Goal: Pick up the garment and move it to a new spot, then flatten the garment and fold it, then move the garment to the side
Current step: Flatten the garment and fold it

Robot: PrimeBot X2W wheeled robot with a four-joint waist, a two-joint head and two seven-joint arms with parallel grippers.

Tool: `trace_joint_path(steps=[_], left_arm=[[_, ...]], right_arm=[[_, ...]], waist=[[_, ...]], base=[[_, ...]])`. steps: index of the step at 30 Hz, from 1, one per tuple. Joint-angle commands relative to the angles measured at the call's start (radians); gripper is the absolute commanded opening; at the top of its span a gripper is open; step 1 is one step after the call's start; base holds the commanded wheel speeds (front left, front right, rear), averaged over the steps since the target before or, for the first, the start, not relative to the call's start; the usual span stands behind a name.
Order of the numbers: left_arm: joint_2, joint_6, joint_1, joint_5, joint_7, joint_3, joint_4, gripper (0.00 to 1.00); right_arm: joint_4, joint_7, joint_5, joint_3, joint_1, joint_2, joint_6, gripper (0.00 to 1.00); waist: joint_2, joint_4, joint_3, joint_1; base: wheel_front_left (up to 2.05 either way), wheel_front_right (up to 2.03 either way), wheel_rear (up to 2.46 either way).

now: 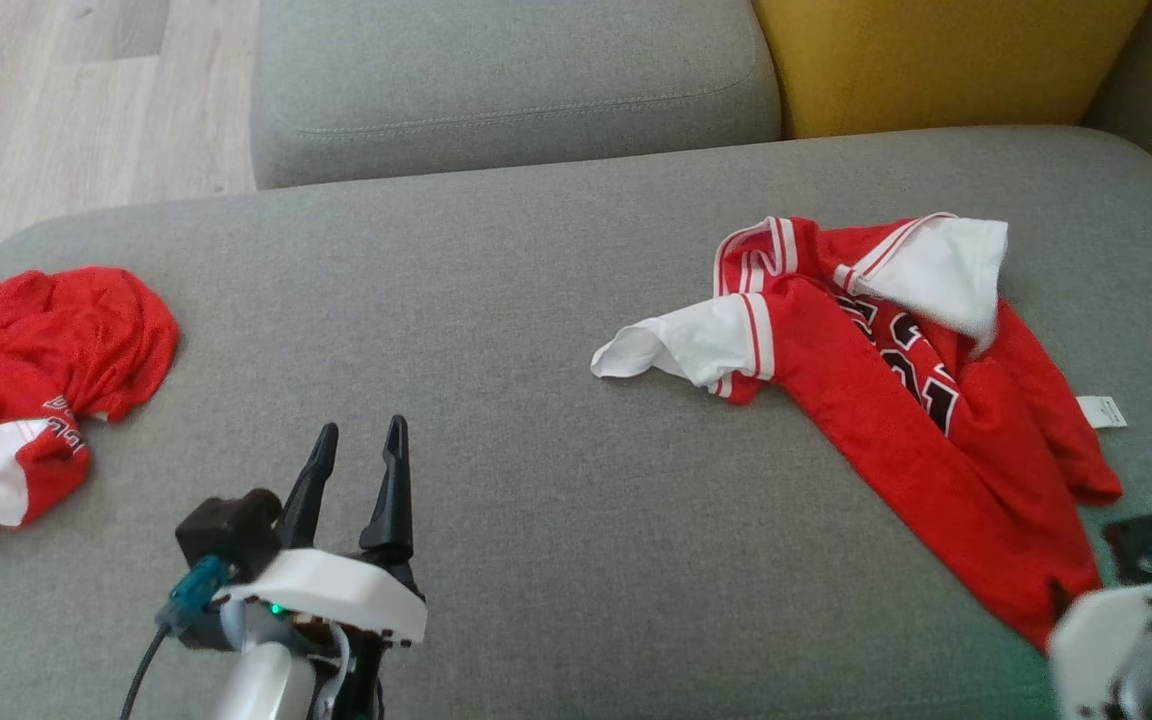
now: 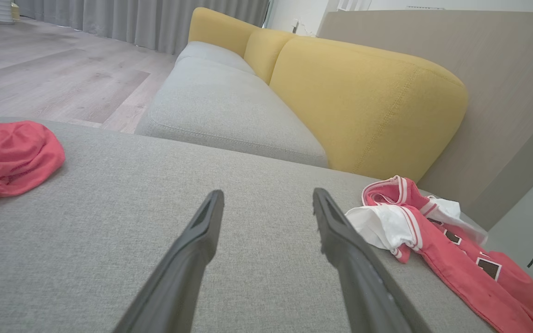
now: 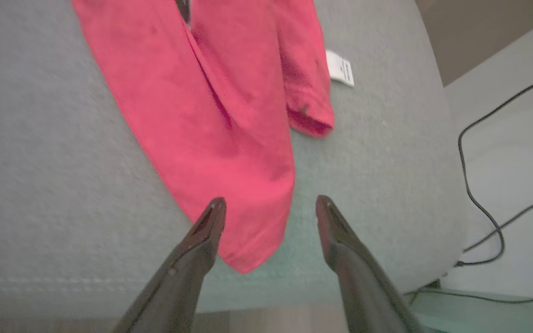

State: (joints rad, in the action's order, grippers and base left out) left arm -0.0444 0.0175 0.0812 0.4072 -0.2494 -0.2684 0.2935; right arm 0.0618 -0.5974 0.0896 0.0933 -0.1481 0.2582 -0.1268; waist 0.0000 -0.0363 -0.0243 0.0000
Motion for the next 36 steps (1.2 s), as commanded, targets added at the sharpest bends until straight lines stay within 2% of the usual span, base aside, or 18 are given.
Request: trace_joint_path(steps=[1, 6, 9, 12, 18, 22, 27, 33, 36], left_arm=[[-0.006, 0.0, 0.036, -0.008, -0.012, 0.039, -0.033, 1.0], [-0.006, -0.001, 0.051, -0.008, -0.012, 0.037, -0.031, 1.0], [-0.006, -0.002, 0.059, -0.007, -0.012, 0.032, -0.031, 1.0], [-0.006, -0.003, 0.065, -0.008, -0.012, 0.03, -0.032, 1.0], [-0.006, -0.013, 0.079, -0.023, -0.012, 0.024, -0.025, 1.0], [-0.006, -0.03, 0.109, -0.055, -0.012, 0.016, -0.01, 1.0], [-0.008, -0.058, 0.189, -0.119, -0.012, -0.016, 0.033, 1.0], [-0.03, -0.081, 0.363, -0.233, 0.027, -0.112, 0.18, 1.0], [-0.032, -0.091, 0.425, -0.256, 0.051, -0.137, 0.234, 1.0]], right_arm=[[-0.053, 0.042, 0.003, -0.017, 0.066, -0.004, -0.004, 1.0], [-0.074, 0.212, -0.041, -0.056, 0.142, -0.126, -0.004, 1.0], [-0.068, 0.331, -0.105, -0.093, 0.171, -0.174, -0.004, 1.0], [-0.05, 0.44, -0.193, -0.112, 0.182, -0.199, -0.004, 1.0], [-0.002, 0.593, -0.305, -0.147, 0.193, -0.207, -0.004, 1.0], [0.019, 0.639, -0.329, -0.16, 0.218, -0.208, -0.004, 1.0], [0.016, 0.648, -0.33, -0.151, 0.241, -0.208, -0.004, 1.0], [-0.01, 0.641, -0.313, -0.136, 0.262, -0.208, -0.004, 1.0], [-0.018, 0.64, -0.312, -0.138, 0.27, -0.208, -0.004, 1.0]], waist=[[0.0, -0.002, 0.002, 0.0], [0.0, -0.01, 0.008, 0.0], [0.0, -0.014, 0.013, 0.0], [0.0, -0.021, 0.023, 0.0], [0.0, -0.032, 0.056, 0.0], [0.0, -0.043, 0.09, 0.0], [0.0, -0.063, 0.144, 0.0], [0.0, -0.1, 0.212, 0.0], [0.0, -0.115, 0.234, 0.0]], base=[[0.0, 0.0, 0.0], [0.0, 0.0, 0.0], [0.0, 0.0, 0.0], [0.0, 0.0, 0.0], [0.0, 0.0, 0.0], [0.0, 0.0, 0.0], [0.0, 0.0, 0.0], [0.0, 0.0, 0.0], [0.0, 0.0, 0.0]])
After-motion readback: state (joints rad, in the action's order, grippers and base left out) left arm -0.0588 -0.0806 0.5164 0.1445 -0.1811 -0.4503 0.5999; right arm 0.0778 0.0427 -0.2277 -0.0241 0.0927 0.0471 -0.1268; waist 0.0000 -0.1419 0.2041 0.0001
